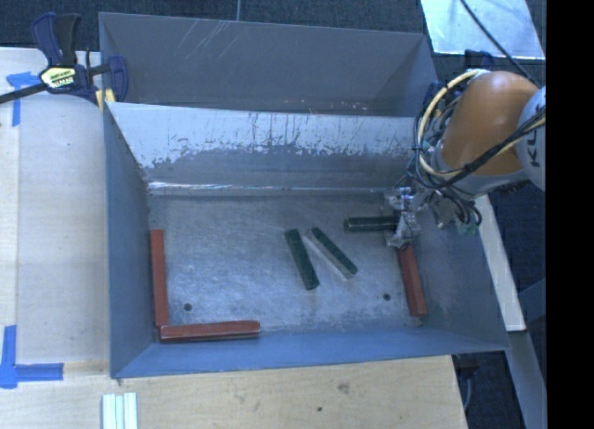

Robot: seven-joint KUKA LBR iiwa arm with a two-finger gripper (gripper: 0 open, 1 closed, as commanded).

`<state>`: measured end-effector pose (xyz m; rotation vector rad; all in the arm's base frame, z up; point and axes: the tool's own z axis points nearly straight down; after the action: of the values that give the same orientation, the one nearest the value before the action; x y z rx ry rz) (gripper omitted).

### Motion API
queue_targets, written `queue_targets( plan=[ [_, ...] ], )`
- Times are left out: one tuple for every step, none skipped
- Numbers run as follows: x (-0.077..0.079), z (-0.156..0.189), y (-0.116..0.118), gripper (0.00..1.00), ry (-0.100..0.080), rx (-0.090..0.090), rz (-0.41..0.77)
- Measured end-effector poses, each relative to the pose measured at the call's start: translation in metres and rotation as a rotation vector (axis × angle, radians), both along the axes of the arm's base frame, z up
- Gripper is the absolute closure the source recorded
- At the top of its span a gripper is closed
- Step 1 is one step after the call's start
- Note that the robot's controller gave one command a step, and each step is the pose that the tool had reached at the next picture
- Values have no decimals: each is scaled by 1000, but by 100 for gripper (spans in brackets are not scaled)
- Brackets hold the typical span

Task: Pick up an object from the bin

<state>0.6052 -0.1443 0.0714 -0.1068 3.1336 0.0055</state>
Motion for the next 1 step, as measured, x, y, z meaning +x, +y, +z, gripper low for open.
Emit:
queue_targets(
  plan=[
    [-13,127,13,100,-6,-6,-18]
  ],
)
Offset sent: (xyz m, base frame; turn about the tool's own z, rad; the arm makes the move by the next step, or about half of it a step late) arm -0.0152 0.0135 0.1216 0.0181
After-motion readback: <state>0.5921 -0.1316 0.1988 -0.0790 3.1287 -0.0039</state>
